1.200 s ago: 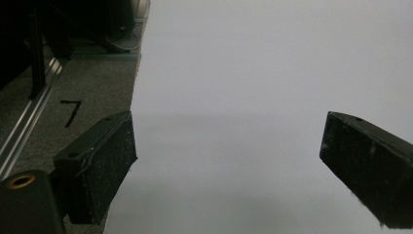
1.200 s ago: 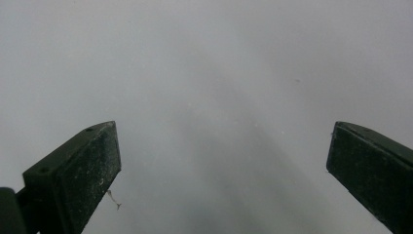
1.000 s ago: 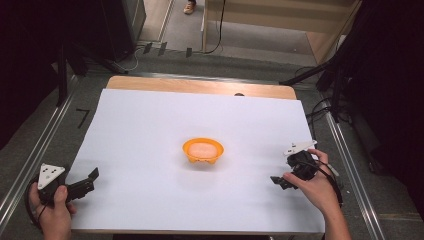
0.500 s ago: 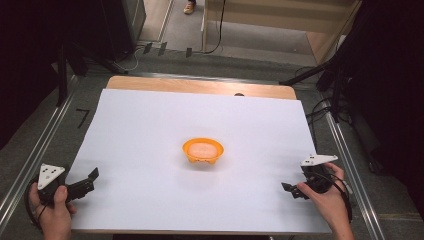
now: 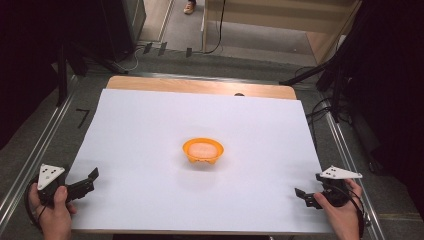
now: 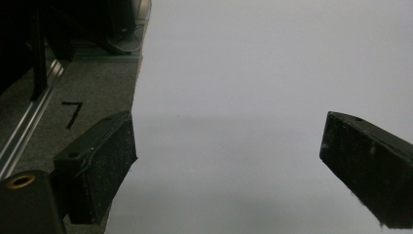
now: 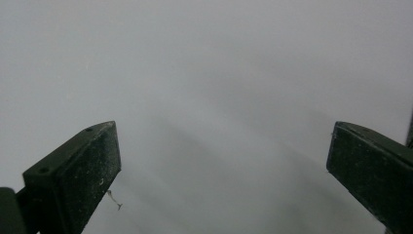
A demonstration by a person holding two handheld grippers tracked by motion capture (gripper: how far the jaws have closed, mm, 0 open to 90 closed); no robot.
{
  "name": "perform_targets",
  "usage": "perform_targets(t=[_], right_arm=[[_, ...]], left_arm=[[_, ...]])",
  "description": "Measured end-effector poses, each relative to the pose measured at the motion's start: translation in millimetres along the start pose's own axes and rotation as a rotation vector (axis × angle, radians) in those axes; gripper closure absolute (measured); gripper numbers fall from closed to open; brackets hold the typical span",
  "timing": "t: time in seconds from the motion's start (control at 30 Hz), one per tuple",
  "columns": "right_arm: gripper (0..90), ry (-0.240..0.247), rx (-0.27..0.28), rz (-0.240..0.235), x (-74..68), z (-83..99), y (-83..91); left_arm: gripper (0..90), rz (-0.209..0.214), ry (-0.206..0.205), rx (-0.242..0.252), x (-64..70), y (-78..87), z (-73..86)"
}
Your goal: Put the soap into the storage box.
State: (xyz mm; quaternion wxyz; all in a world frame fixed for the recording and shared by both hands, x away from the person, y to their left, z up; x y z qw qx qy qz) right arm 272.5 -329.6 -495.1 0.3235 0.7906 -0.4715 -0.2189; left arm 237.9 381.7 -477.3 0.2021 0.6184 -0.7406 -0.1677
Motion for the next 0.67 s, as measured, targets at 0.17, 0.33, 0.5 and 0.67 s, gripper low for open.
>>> perform_targets(t=[0.17,0.33,0.5,0.67], right_arm=[[0.0,-0.072,0.111,-0.005,2.8,13.1,9.7],[0.0,-0.122,0.199,0.010,5.3,23.4,15.7],[0.0,-0.175,0.268,0.006,9.1,30.7,19.5],[0.0,-0.200,0.288,-0.004,11.0,31.4,20.5]], left_arm=[[6.8,0.000,-0.002,-0.005,0.0,0.0,0.0],[6.8,-0.001,-0.001,0.000,0.1,0.0,0.0],[6.8,-0.003,-0.003,-0.002,0.2,-0.1,0.0],[6.8,-0.001,-0.001,-0.005,0.1,-0.2,-0.1]])
Point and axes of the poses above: each handheld gripper's, and its own axes: y roughly backward along the jaws, z roughly out of its underside, x roughly to its right, the point moved 3 cm from there along -y, roughly forward along the jaws, and after that the axes turned 5 degrees about z, right-handed, at the moved point
